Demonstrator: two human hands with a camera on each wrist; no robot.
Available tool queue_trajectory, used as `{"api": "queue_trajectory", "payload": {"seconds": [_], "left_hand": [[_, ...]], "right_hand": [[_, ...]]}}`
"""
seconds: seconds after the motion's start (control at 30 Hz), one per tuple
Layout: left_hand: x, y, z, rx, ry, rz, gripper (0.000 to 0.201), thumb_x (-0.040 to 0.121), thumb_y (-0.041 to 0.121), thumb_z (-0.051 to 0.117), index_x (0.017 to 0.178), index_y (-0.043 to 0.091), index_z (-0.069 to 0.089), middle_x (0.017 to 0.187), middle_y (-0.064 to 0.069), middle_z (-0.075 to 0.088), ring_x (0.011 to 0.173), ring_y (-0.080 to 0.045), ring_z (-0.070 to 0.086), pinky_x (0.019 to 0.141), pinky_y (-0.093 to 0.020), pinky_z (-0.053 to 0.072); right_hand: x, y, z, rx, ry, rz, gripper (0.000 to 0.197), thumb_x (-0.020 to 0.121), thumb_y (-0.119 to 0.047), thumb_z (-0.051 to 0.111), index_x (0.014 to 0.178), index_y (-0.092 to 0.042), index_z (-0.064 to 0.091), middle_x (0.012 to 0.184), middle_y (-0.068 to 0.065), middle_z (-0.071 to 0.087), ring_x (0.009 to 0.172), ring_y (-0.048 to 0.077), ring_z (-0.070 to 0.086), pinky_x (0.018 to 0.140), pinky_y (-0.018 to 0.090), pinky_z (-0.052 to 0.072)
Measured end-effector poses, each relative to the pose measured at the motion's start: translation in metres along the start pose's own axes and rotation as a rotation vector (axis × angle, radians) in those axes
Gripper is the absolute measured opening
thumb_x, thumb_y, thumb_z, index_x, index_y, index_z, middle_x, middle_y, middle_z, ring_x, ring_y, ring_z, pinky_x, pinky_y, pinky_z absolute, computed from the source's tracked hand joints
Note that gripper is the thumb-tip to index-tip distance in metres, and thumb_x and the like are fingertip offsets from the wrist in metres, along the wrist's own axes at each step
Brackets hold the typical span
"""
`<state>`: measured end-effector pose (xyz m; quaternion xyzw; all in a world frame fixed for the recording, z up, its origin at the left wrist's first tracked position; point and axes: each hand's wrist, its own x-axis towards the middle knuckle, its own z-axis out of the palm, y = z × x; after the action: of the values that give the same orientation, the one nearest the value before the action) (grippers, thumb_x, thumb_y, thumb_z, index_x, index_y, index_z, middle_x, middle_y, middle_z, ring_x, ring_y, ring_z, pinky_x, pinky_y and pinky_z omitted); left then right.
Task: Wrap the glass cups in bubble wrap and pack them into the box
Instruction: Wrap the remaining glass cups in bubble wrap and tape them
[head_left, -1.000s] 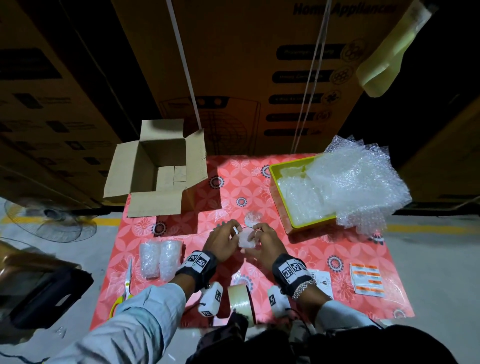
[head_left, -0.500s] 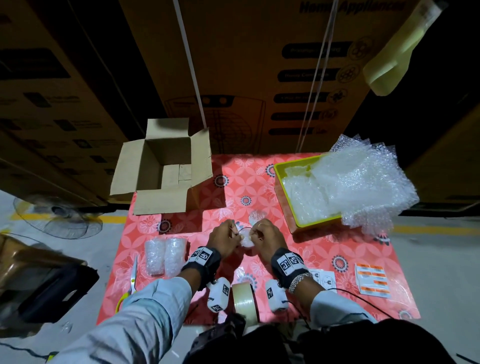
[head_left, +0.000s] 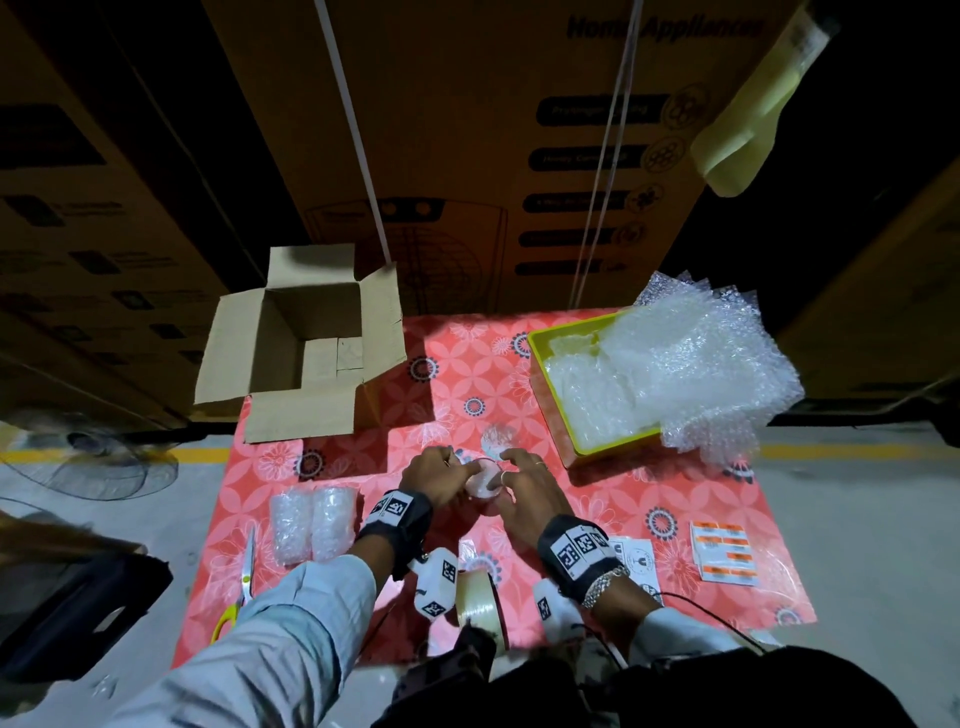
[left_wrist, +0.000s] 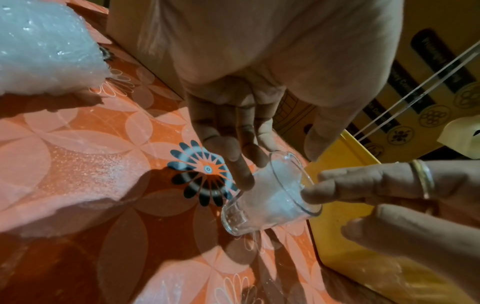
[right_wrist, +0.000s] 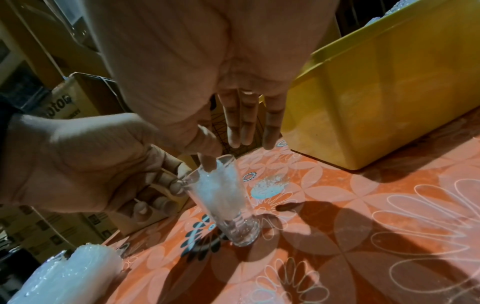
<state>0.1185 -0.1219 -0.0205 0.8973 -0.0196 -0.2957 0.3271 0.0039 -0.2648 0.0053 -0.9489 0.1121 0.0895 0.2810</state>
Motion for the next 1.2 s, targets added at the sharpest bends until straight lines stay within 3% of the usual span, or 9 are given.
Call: {"api": "queue_trajectory", "payload": {"seconds": [0.23, 0.33, 0.47, 0.63, 0.7, 0.8, 1.0, 1.13, 1.2], "left_hand": [[-0.001, -0.006, 0.006, 0.112, 0.039, 0.085, 0.029, 0.087, 0.042, 0.074, 0.079, 0.021, 0.057, 0.080, 0.001, 0.066, 0.083, -0.028, 0.065, 0.069, -0.032, 0.043], [-0.008, -0.007, 0.002, 0.028, 0.070, 0.093, 0.020, 0.083, 0.031, 0.077, 0.083, 0.018, 0.063, 0.080, 0.003, 0.071, 0.080, -0.024, 0.068, 0.072, -0.031, 0.050], [-0.009, -0.014, 0.002, -0.028, 0.036, 0.165, 0.012, 0.079, 0.019, 0.078, 0.085, 0.020, 0.068, 0.078, 0.003, 0.074, 0.073, -0.021, 0.073, 0.075, -0.037, 0.058], [-0.011, -0.013, 0.000, -0.060, 0.072, 0.245, 0.012, 0.086, 0.014, 0.081, 0.090, 0.022, 0.072, 0.084, 0.006, 0.071, 0.070, -0.016, 0.068, 0.064, -0.012, 0.048], [-0.010, -0.015, -0.001, -0.078, 0.070, 0.261, 0.014, 0.086, 0.016, 0.082, 0.092, 0.027, 0.075, 0.086, 0.007, 0.073, 0.069, -0.018, 0.072, 0.070, -0.024, 0.058], [-0.001, -0.023, -0.001, -0.102, 0.072, 0.266, 0.016, 0.084, 0.019, 0.082, 0.092, 0.033, 0.077, 0.084, 0.008, 0.073, 0.064, -0.019, 0.073, 0.067, -0.043, 0.063], [-0.004, -0.017, -0.008, -0.134, 0.051, 0.309, 0.013, 0.087, 0.015, 0.080, 0.084, 0.028, 0.081, 0.079, 0.009, 0.076, 0.059, -0.007, 0.070, 0.066, -0.038, 0.063], [0.000, -0.026, -0.012, -0.156, 0.033, 0.324, 0.011, 0.084, 0.022, 0.078, 0.082, 0.032, 0.078, 0.081, 0.009, 0.075, 0.069, -0.014, 0.074, 0.069, -0.044, 0.064], [-0.001, -0.029, -0.015, -0.163, 0.047, 0.346, 0.014, 0.085, 0.019, 0.077, 0.083, 0.033, 0.075, 0.083, 0.009, 0.074, 0.070, -0.016, 0.074, 0.067, -0.046, 0.065]], "right_hand": [[0.004, -0.004, 0.002, 0.038, -0.047, 0.063, 0.031, 0.096, -0.008, 0.058, 0.123, -0.013, 0.072, 0.153, 0.003, 0.042, 0.139, 0.026, 0.039, 0.115, 0.036, 0.037], [0.005, -0.002, 0.000, 0.067, 0.005, 0.080, 0.042, 0.095, -0.009, 0.059, 0.136, -0.016, 0.064, 0.150, 0.004, 0.044, 0.137, 0.028, 0.041, 0.113, 0.036, 0.038], [0.007, -0.001, 0.001, -0.001, -0.128, 0.115, 0.054, 0.095, -0.009, 0.058, 0.146, -0.022, 0.055, 0.158, 0.007, 0.035, 0.144, 0.032, 0.032, 0.118, 0.042, 0.034], [0.004, -0.004, 0.003, -0.100, -0.097, 0.068, 0.048, 0.094, -0.008, 0.056, 0.142, -0.015, 0.058, 0.156, 0.008, 0.037, 0.142, 0.032, 0.036, 0.116, 0.044, 0.037], [0.003, -0.002, 0.005, -0.057, -0.046, 0.074, 0.045, 0.094, -0.012, 0.059, 0.138, -0.017, 0.062, 0.156, 0.005, 0.037, 0.140, 0.030, 0.039, 0.114, 0.041, 0.040], [0.000, 0.000, 0.008, -0.051, 0.013, 0.054, 0.041, 0.095, -0.015, 0.059, 0.136, -0.021, 0.065, 0.154, 0.000, 0.038, 0.137, 0.026, 0.041, 0.111, 0.041, 0.043], [0.002, -0.002, 0.013, -0.094, -0.099, 0.103, 0.045, 0.094, -0.015, 0.061, 0.138, -0.024, 0.062, 0.154, 0.002, 0.035, 0.139, 0.030, 0.039, 0.113, 0.043, 0.043], [-0.003, 0.000, 0.008, 0.007, -0.030, 0.088, 0.035, 0.097, -0.015, 0.059, 0.130, -0.020, 0.067, 0.150, -0.001, 0.041, 0.136, 0.025, 0.043, 0.113, 0.039, 0.042], [-0.008, 0.004, 0.003, 0.075, 0.039, 0.077, 0.025, 0.098, -0.016, 0.062, 0.121, -0.020, 0.070, 0.137, -0.006, 0.050, 0.125, 0.019, 0.052, 0.105, 0.034, 0.048]]}}
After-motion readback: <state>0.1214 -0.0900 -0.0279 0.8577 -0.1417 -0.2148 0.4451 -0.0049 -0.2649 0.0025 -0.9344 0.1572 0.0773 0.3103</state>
